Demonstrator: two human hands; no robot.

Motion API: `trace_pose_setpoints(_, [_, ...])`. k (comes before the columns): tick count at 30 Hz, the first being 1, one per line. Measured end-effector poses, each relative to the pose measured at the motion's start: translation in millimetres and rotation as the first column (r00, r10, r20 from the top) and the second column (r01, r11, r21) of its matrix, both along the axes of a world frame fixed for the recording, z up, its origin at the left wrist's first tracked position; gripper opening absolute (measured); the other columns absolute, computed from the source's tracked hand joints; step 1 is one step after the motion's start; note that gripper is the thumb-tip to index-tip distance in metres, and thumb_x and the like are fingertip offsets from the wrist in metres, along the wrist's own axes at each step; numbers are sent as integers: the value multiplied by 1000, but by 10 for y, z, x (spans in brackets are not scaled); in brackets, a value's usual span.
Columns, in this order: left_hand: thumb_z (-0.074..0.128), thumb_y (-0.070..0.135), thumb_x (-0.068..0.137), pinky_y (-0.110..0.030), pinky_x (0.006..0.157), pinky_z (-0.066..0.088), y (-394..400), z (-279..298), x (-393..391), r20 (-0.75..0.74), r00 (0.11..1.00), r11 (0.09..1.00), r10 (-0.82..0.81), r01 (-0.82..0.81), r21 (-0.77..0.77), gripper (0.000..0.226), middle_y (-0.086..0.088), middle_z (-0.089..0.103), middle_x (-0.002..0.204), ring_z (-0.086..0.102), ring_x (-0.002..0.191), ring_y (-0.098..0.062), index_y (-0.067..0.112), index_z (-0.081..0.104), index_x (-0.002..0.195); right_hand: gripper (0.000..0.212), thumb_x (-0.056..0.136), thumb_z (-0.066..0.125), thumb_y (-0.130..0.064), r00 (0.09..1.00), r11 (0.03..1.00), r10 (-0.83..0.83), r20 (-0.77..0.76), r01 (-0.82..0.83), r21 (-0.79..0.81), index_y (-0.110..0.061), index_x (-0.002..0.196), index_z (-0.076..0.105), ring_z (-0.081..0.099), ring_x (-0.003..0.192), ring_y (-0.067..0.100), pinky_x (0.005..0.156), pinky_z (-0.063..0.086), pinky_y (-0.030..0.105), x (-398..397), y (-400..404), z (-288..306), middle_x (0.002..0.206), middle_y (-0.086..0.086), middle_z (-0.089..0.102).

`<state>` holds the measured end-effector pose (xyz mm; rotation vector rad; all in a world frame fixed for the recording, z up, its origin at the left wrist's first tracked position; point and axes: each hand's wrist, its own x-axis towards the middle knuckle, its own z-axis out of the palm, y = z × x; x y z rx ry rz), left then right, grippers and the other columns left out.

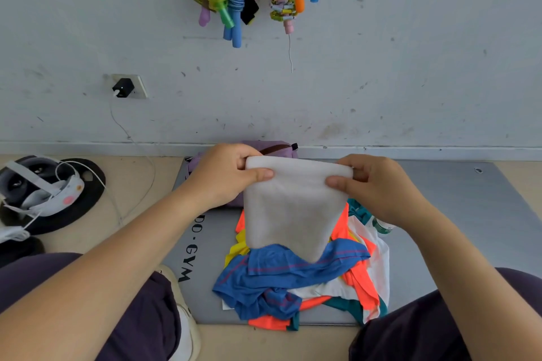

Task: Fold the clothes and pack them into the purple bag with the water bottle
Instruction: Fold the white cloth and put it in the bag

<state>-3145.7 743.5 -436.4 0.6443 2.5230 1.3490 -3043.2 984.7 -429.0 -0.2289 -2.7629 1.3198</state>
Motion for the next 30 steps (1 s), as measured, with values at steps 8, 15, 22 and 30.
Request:
trace_pose_setpoints(8, [65,39,91,-30,74,42,27,39,33,269,963,973,-26,-38,227,21,4,66,89,58,86,-13,18,64,90,26,98,51,-39,999,917,-37,6,36,-396,-16,90,59,51,72,8,68,46,27,3,-81,-22,78,-7,55])
trace_pose_setpoints(15, [69,47,84,-24,74,56,67,91,160,608,722,859,-331,-35,510,27,0,75,106,71,99,-14,25,79,96,30,98,46,-47,972,886,-234,-19,205,-415,-24,82,58,50,68,4,66,44,27,-21,-180,-67,73,-12,56])
trace_pose_setpoints(22, [65,21,87,-30,77,57,83,-3,153,630,653,803,-421,-54,593,21,-8,72,115,70,103,-21,17,76,104,60,87,55,-55,995,657,-70,76,103,-746,-11,129,51,66,98,19,74,54,34,1,-142,-31,112,10,68])
trace_pose_setpoints(30, [69,43,80,-28,67,59,76,-20,107,544,836,889,-70,-194,414,37,1,76,101,73,91,-16,20,67,109,71,95,55,-4,990,730,129,62,-53,-681,-55,138,30,69,89,26,78,59,35,23,-116,-55,98,23,70])
